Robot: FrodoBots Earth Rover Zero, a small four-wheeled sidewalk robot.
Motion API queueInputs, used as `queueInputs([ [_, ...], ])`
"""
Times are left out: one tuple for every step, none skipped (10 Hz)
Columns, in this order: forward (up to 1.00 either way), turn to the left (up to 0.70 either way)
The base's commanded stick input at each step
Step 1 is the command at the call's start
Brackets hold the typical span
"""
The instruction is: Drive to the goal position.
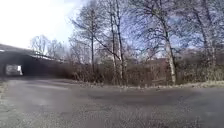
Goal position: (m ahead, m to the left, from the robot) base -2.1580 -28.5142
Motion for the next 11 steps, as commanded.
queueInputs([
  [0.0, -0.54],
  [0.0, -0.54],
  [0.0, -0.54],
  [0.0, -0.54],
  [0.0, -0.54],
  [0.0, -0.54],
  [0.0, -0.54],
  [0.0, -0.54],
  [0.0, -0.54],
  [0.0, -0.54],
  [0.0, -0.54],
])
